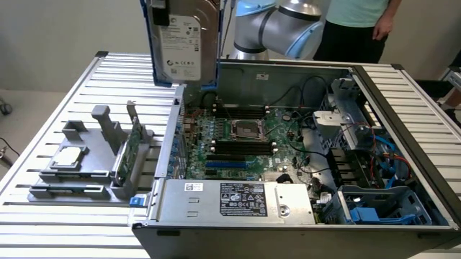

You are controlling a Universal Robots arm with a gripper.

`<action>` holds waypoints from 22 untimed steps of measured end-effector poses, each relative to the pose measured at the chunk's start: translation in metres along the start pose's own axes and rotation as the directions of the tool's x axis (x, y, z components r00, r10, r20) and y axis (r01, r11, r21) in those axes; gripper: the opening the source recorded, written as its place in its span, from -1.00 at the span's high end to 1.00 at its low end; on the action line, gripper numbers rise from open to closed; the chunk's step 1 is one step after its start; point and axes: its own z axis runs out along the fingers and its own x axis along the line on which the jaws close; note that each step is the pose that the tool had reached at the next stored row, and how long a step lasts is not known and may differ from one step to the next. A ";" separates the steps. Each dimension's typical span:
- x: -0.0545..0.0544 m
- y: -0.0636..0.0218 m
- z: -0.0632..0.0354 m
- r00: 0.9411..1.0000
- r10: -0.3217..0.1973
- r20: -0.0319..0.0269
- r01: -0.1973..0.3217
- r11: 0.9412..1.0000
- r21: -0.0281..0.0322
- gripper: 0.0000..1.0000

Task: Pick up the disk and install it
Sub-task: 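Pick up the disk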

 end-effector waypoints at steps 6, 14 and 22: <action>0.010 -0.0134 -0.0010 1.000 0.000 0.000 0.000 1.000 0.020 0.36; 0.021 -0.0342 -0.0019 1.000 -0.001 -0.001 0.001 0.999 0.037 0.36; 0.033 -0.0571 -0.0029 1.000 -0.001 -0.001 0.001 0.999 0.049 0.36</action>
